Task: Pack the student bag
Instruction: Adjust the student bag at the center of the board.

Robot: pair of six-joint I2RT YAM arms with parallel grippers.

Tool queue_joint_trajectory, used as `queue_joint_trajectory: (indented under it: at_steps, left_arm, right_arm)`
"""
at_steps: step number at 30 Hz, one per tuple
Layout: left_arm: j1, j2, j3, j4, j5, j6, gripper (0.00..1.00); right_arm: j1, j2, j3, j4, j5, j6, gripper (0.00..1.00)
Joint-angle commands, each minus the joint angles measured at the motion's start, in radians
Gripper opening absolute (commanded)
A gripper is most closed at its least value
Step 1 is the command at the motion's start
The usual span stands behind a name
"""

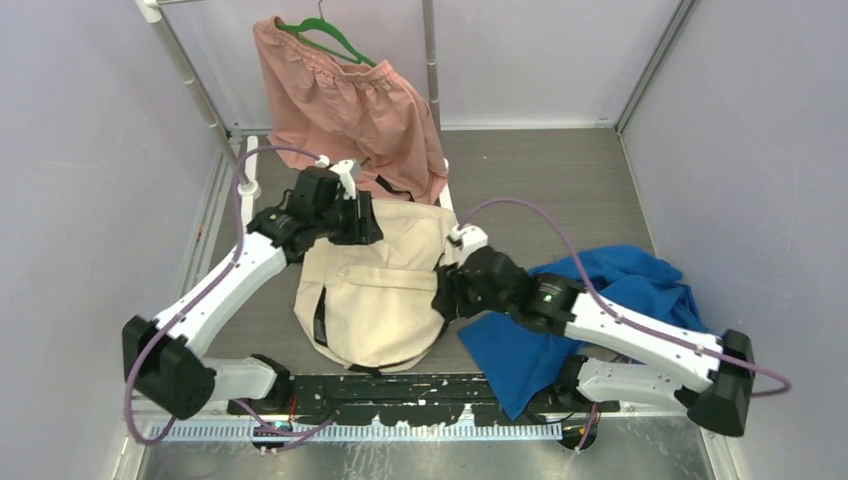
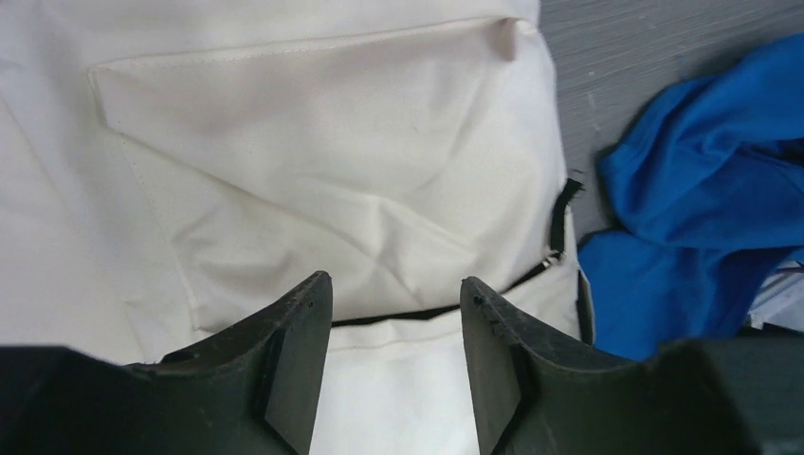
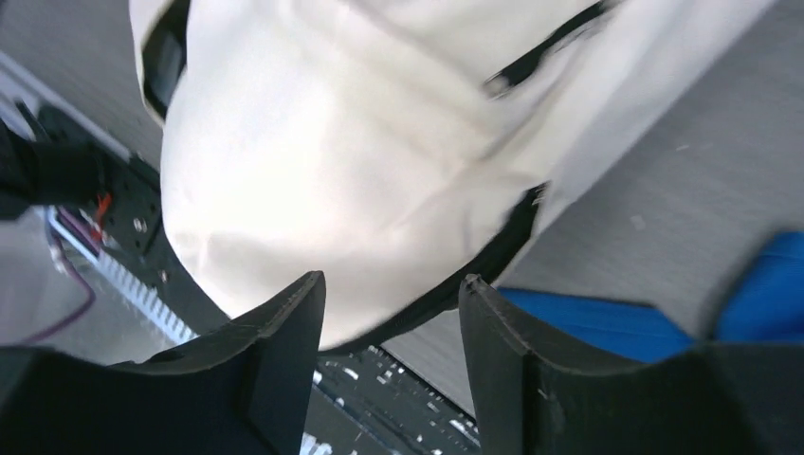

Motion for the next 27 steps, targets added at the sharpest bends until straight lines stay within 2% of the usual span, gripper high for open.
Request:
queue_joint_trajectory:
  at_steps: [1,4,8,12,14,27]
  left_arm:
    - [-0.003,-0.108,-0.023,-0.044,0.025,0.045,0.54]
    - [-0.011,-0.141,-0.055,-0.042,0.064,0.064,0.56]
    - [-0.089,-0.146,-0.056,-0.026,0.092,0.109,0.62]
    - [-0.253,-0.082,-0.003,-0.077,-0.028,0.175,0.63]
    - [-0.289,-0.031,0.016,-0.090,-0.056,0.190,0.63]
    - [-0.409,0.106,0.060,0.035,-0.131,0.231,0.66]
  right_arm:
    - [-0.113,-0.126,0.001,-0.014,0.034,-0.076,0.60]
    - [-0.243,-0.136,-0.044,0.013,-0.043,-0.057,0.62]
    - [-0.378,-0.026,-0.044,0.004,-0.106,0.034,0.60]
    - [-0.398,0.022,-0.064,0.081,-0.168,0.139,0.44]
    - [-0.399,0.037,-0.062,0.093,-0.169,0.164,0.41]
    - [-0.427,0.005,-0.069,0.057,-0.146,0.171,0.42]
